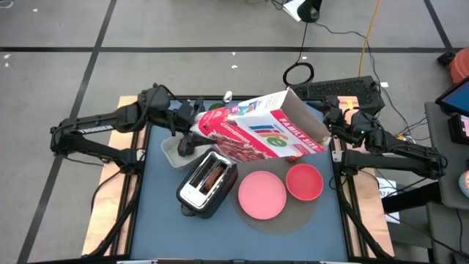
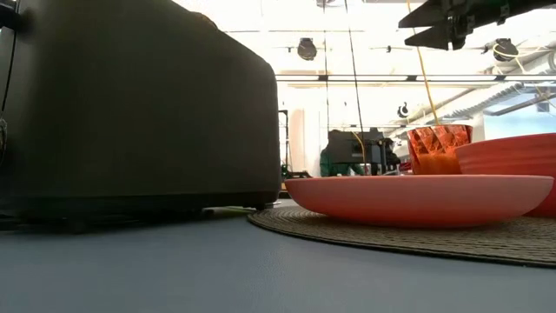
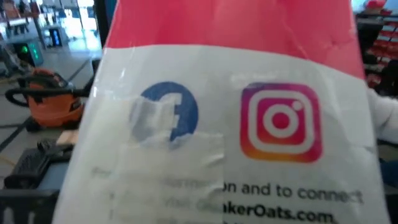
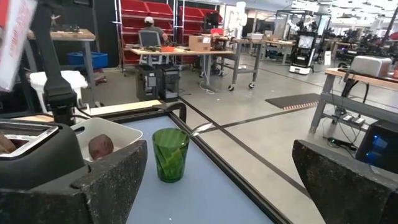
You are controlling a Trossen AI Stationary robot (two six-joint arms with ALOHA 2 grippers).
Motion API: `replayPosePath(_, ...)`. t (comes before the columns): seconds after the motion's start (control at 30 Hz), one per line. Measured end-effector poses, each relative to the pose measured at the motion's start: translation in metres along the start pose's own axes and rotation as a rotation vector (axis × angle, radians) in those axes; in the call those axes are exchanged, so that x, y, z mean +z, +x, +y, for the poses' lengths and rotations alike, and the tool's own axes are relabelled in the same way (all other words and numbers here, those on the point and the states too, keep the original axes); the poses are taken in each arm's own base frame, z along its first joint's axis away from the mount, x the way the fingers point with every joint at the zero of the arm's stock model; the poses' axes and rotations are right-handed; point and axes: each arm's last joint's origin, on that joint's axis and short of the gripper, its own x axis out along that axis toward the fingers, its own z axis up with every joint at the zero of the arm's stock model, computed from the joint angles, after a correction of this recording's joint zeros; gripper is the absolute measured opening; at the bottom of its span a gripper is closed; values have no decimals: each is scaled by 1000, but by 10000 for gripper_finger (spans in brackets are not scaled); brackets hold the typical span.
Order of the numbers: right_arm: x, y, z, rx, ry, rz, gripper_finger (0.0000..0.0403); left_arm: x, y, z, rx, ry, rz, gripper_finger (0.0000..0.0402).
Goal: Arrange a breakfast setting
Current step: Pour the cereal from the cereal box into the red bowl
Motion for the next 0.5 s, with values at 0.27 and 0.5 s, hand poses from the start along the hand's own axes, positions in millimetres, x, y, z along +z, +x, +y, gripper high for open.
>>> replayPosePath(0.27, -1, 1, -7, -60, 2, 9, 393, -11, 15, 4, -12, -45, 67, 280)
replayPosePath(0.5, -2, 4, -14, -120, 3, 23, 393, -22, 30, 7, -21, -69, 120, 280)
